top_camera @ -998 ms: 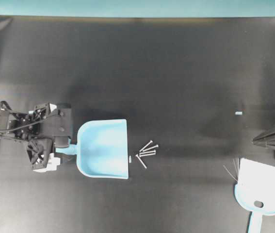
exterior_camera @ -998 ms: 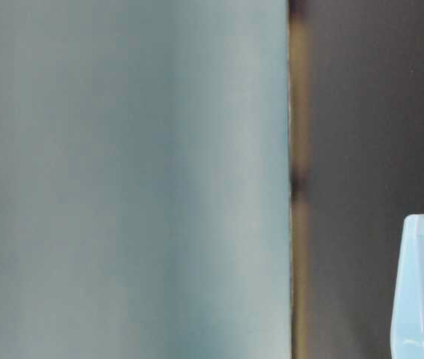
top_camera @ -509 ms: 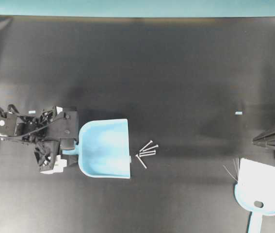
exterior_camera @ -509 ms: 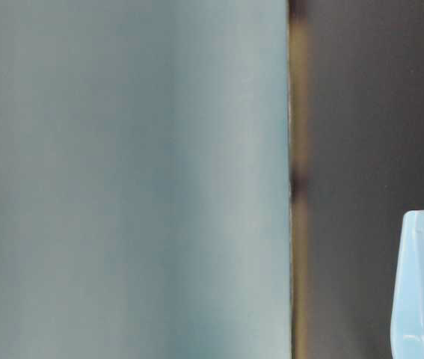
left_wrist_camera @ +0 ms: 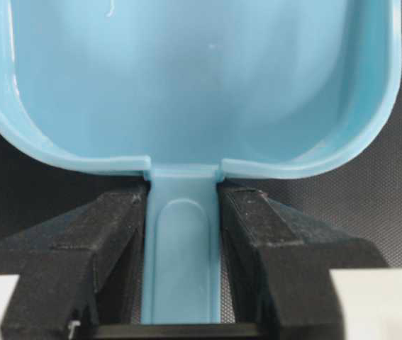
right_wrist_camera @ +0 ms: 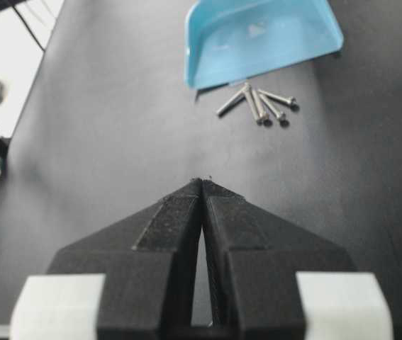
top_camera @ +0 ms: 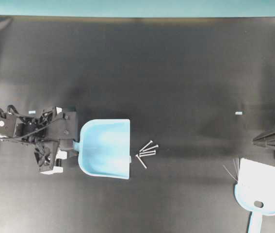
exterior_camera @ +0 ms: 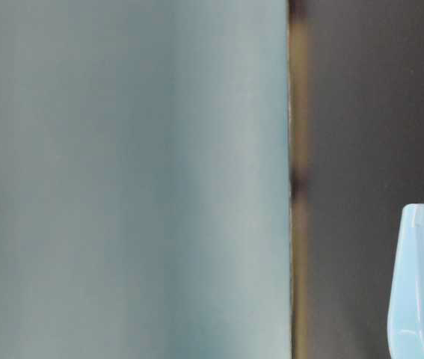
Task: Hold the dustpan with the left arm, while a human hand uses a hand brush to gather screws into the dustpan.
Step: 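Close the left gripper on the dustpan handle and hold it, then hold the dustpan steady with the left gripper while screws are brushed in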
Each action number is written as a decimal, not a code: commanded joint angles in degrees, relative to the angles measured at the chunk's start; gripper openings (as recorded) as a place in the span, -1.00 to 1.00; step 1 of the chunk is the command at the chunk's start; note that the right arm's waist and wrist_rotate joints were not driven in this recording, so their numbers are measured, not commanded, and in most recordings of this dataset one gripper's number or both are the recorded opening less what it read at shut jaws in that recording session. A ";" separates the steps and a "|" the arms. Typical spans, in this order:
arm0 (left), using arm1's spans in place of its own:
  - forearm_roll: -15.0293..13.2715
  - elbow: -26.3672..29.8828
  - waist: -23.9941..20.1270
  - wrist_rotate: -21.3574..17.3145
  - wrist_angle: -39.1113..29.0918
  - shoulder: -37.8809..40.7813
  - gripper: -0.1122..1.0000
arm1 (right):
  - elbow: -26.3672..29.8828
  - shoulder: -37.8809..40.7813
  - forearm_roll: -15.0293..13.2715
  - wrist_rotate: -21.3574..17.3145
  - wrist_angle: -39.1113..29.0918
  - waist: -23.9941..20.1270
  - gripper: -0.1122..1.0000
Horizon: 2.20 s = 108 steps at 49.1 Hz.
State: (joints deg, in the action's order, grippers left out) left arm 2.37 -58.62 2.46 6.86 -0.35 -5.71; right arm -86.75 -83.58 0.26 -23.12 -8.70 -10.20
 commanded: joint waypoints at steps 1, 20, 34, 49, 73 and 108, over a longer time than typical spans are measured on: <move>0.18 -0.26 0.44 -0.18 1.23 -0.35 -0.24 | 0.35 0.26 0.00 0.00 0.44 0.00 -0.80; 0.18 -2.64 0.79 0.26 5.45 -4.57 -0.24 | 0.26 0.18 0.00 0.00 0.44 0.00 -0.80; 0.18 -1.14 1.76 1.41 -0.70 -11.25 -0.24 | 0.26 0.09 0.00 0.00 0.35 0.00 -0.80; 0.18 1.93 1.32 1.14 -10.20 -12.13 -0.24 | 0.35 0.09 0.00 -0.09 0.35 0.00 -0.80; 0.18 -2.64 0.70 1.14 0.79 -5.36 -0.24 | 0.26 0.00 0.00 0.00 0.35 0.00 -0.80; 0.18 0.62 -1.05 -2.90 0.79 -1.67 -0.24 | 0.26 0.00 -0.09 -0.09 0.35 0.00 -0.80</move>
State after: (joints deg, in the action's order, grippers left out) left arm 2.37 -59.77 1.85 4.48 0.26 -7.21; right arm -86.75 -83.85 0.26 -23.12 -8.70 -10.20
